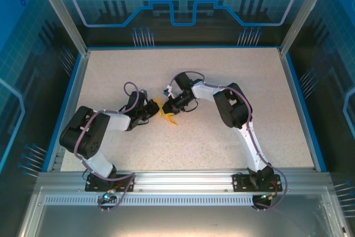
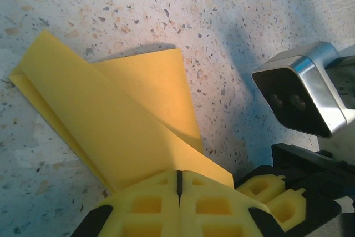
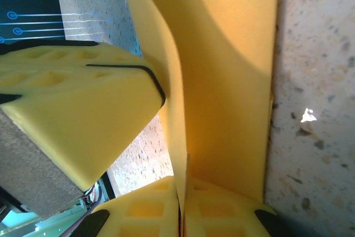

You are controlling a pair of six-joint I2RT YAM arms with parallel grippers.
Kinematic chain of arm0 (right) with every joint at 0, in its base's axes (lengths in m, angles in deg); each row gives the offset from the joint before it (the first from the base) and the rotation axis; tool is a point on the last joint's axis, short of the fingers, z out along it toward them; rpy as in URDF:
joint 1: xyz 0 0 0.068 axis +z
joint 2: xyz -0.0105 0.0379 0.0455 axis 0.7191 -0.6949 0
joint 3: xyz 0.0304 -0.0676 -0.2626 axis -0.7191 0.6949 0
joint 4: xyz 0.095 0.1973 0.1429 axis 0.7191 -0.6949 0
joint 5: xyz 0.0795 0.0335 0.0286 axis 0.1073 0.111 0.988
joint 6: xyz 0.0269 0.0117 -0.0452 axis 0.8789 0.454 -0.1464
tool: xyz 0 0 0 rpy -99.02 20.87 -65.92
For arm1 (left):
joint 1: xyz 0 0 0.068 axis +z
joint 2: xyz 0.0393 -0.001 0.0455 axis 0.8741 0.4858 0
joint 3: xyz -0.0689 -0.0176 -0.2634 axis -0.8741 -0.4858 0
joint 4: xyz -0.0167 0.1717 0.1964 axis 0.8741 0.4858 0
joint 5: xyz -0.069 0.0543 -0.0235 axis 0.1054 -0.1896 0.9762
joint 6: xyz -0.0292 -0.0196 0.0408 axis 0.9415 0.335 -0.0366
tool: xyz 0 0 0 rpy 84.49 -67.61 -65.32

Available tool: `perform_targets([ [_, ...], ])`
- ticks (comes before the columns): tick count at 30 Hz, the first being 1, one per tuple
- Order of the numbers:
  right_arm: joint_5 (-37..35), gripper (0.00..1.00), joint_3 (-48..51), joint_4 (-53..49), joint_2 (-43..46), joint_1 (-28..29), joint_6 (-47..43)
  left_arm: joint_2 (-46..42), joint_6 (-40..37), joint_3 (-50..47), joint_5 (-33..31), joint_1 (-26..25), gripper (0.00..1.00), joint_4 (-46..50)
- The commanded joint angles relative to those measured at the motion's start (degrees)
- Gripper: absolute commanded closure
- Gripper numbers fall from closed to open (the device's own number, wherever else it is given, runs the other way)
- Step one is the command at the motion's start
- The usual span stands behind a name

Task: Fold a paper plane with a square sheet of paper (pick it up from the middle)
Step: Fold the wing for the fifth time at the center of the table.

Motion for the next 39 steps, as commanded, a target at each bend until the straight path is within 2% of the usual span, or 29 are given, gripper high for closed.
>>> perform_targets([
  [1, -4.19, 0.92, 3.03, -3.44, -4.96, -0.02, 1.34, 1.17, 0.01, 0.27, -0.11, 0.53, 0.94, -1.42],
  [24, -3.73, 0.93, 4.75, -2.67, -4.73, -0.18, 2.23, 4.53, -1.32, 2.52, -0.37, 0.97, 0.93, -0.55],
  [34, -4.38, 0.93, 5.62, -2.38, -4.25, -0.27, 2.60, -4.46, -2.36, 2.84, 0.50, 1.21, 0.92, 6.64],
  [39, -4.39, 0.93, 5.87, -2.25, -4.31, -0.34, 2.65, -3.74, -2.46, 2.87, 0.68, 1.32, 0.92, 7.40],
])
